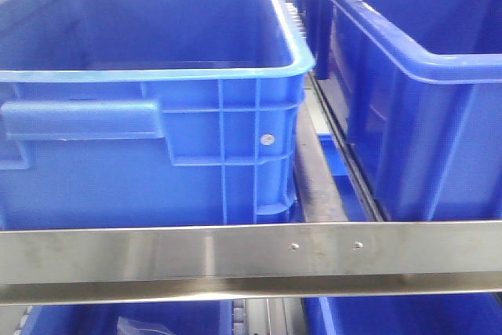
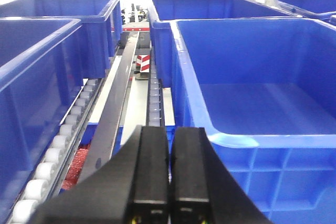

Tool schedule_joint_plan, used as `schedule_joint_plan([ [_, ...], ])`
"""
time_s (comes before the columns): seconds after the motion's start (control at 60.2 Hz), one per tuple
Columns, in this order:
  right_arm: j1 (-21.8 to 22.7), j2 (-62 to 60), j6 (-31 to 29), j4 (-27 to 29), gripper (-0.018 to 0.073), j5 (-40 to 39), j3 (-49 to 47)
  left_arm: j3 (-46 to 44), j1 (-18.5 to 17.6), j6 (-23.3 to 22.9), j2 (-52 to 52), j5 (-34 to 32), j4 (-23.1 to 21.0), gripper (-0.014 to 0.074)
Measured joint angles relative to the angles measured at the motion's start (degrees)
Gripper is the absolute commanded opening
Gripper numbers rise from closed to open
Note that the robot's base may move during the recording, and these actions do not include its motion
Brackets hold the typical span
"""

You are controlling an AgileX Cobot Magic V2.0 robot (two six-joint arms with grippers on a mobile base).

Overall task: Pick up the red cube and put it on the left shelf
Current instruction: 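Move the right gripper with the red cube into the blue crate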

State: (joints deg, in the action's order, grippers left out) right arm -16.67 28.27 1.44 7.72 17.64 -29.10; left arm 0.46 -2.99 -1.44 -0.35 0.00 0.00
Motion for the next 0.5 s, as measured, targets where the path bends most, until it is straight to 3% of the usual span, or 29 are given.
schedule_joint_plan([
  [0.498, 0.00, 0.00, -0.01, 0.00, 0.0057, 0.00, 0.00, 0.00, 0.00, 0.00, 0.00, 0.00, 0.00, 0.0102],
])
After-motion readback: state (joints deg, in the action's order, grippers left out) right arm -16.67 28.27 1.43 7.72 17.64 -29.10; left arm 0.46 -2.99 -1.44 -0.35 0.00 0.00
